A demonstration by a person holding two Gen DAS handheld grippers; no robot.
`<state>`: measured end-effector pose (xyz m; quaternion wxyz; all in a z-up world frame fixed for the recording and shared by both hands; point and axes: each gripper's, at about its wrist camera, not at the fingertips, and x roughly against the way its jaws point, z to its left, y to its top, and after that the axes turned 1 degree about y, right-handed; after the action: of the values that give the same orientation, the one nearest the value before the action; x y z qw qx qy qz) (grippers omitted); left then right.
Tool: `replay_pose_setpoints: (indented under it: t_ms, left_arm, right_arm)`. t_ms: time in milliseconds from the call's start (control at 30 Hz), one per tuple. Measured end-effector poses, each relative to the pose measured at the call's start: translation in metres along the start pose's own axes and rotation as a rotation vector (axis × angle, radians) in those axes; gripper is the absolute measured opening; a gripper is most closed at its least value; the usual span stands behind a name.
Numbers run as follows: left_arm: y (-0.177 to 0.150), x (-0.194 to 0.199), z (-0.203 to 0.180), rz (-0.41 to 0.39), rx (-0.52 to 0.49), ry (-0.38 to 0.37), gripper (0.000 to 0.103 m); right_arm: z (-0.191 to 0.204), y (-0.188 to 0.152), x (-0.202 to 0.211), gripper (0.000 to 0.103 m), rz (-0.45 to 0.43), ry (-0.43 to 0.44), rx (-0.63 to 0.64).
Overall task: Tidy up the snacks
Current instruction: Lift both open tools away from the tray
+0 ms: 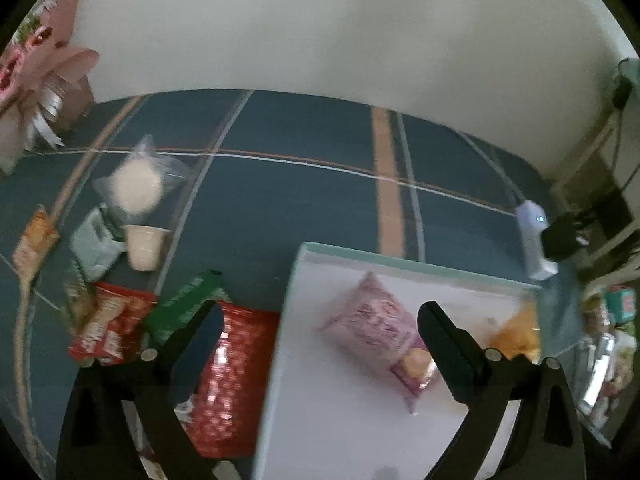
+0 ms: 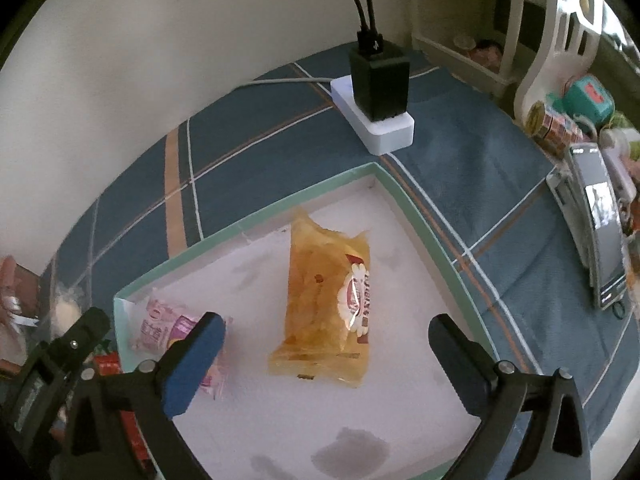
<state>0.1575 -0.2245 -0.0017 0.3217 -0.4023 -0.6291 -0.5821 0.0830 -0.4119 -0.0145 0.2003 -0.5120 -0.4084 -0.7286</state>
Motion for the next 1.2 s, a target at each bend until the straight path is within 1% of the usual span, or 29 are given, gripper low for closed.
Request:
replay_pose_setpoints:
  t_ms: [100, 233, 367, 433, 533, 633, 767, 933, 1000, 1200]
  left_arm:
    - [0.000, -0.002, 0.002, 0.000, -0.010, 0.052, 0.098]
    - [-0.002, 0.001, -0.002, -0.011, -0.056, 0.083, 0.098]
    - [-0.003, 0.005, -0.008, -0.026, -0.077, 0.137, 0.098]
    - [-0.003, 0.008, -0.008, -0.029, -0.079, 0.140, 0.098]
    - [-0.002, 0.010, -0.006, -0.008, -0.067, 0.144, 0.098]
    - [-0.004, 0.014, -0.003, 0.007, -0.056, 0.143, 0.098]
    - [-0.005, 0.024, 0.003, 0.020, -0.057, 0.157, 0.098]
    - [-0.005, 0.039, 0.016, 0.018, -0.042, 0.147, 0.098]
    - [-0.006, 0.047, 0.023, 0.010, -0.039, 0.146, 0.098]
    - [-0.019, 0.058, 0.039, 0.019, -0.080, 0.220, 0.098]
  right_arm:
    - [0.003, -0.001, 0.000, 0.103, -0.001, -0.037, 0.025]
    - [0.011, -0.002, 0.004, 0.103, -0.021, -0.082, 0.066]
    - [0.014, -0.002, 0.006, 0.103, -0.027, -0.090, 0.077]
    - [0.014, -0.003, 0.006, 0.103, -0.028, -0.112, 0.083]
    - [0.017, -0.004, 0.007, 0.103, -0.025, -0.136, 0.098]
    - [0.023, -0.008, 0.011, 0.103, -0.039, -0.134, 0.127]
    - [0.035, -0.016, 0.018, 0.103, -0.047, -0.165, 0.171]
    - [0.039, -0.027, 0.024, 0.103, -0.027, -0.137, 0.168]
    - [0.040, -0.031, 0.027, 0.103, -0.018, -0.139, 0.171]
    - [0.052, -0.046, 0.035, 0.103, 0.020, -0.161, 0.215]
